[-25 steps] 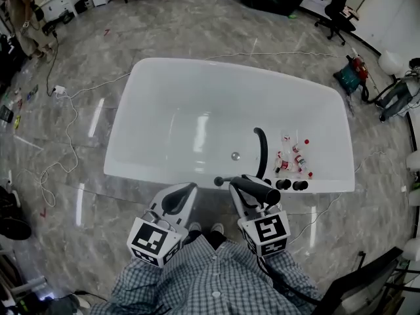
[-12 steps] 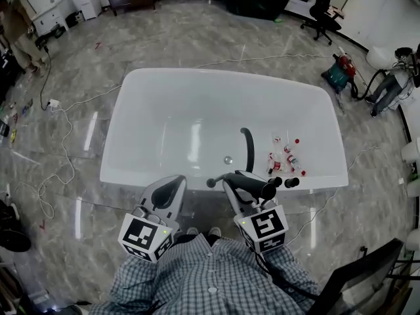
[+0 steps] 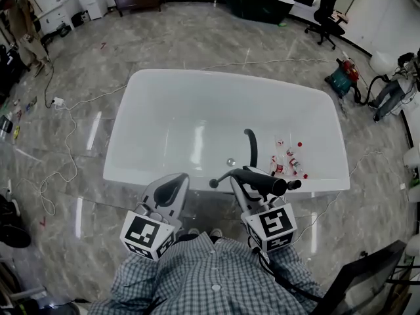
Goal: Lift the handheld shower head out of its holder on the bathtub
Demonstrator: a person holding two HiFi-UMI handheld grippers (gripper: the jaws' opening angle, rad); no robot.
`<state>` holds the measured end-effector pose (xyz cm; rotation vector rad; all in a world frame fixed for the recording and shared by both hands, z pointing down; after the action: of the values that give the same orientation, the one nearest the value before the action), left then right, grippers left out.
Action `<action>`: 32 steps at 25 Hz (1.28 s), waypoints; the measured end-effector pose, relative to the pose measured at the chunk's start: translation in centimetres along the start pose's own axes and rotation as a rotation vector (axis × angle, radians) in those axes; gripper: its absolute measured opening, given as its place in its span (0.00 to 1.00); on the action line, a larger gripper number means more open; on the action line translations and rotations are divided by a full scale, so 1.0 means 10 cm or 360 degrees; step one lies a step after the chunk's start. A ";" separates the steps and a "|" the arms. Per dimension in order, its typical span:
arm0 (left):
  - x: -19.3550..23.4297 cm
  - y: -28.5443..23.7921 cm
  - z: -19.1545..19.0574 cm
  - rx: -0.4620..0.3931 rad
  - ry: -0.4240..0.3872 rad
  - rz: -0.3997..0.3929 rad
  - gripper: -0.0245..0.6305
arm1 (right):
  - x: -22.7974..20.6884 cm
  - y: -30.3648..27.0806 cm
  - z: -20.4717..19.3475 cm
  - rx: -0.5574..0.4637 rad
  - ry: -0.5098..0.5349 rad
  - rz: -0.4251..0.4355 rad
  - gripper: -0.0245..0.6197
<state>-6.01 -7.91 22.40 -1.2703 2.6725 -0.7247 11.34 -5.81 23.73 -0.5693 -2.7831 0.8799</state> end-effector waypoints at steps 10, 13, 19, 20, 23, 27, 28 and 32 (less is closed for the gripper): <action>0.00 0.04 0.18 -0.0030 -0.0021 0.0008 0.04 | -0.11 0.07 0.18 -0.0055 -0.0021 -0.0012 0.24; 0.02 0.05 0.18 -0.0042 -0.0025 0.0007 0.04 | -0.10 0.06 0.21 -0.0068 -0.0019 -0.0019 0.24; 0.02 0.04 0.23 -0.0061 -0.0016 0.0018 0.04 | -0.14 0.11 0.24 -0.0087 0.0001 -0.0029 0.24; 0.01 0.03 0.25 -0.0063 -0.0016 0.0019 0.04 | -0.16 0.12 0.24 -0.0089 -0.0006 -0.0029 0.24; -0.01 0.03 0.26 -0.0068 -0.0017 0.0016 0.04 | -0.17 0.14 0.24 -0.0100 -0.0022 -0.0026 0.24; -0.02 0.03 0.27 -0.0078 -0.0020 0.0016 0.04 | -0.19 0.14 0.24 -0.0098 -0.0023 -0.0022 0.24; -0.02 0.03 0.27 -0.0078 -0.0020 0.0016 0.04 | -0.19 0.14 0.24 -0.0098 -0.0023 -0.0021 0.24; 0.00 0.01 0.25 -0.0067 -0.0021 0.0016 0.04 | -0.19 0.14 0.23 -0.0101 -0.0024 -0.0025 0.24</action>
<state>-5.39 -8.73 20.17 -1.2655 2.6955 -0.6598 12.83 -6.75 20.95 -0.5525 -2.8338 0.7983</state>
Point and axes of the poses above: the fingertips, and each gripper's own axes: y backward along the fingers, x to its left, z out of its top, the point moved 5 cm from there along y, backward along the fingers, and after that the axes turned 15 degrees about x, right-handed, at the moved point
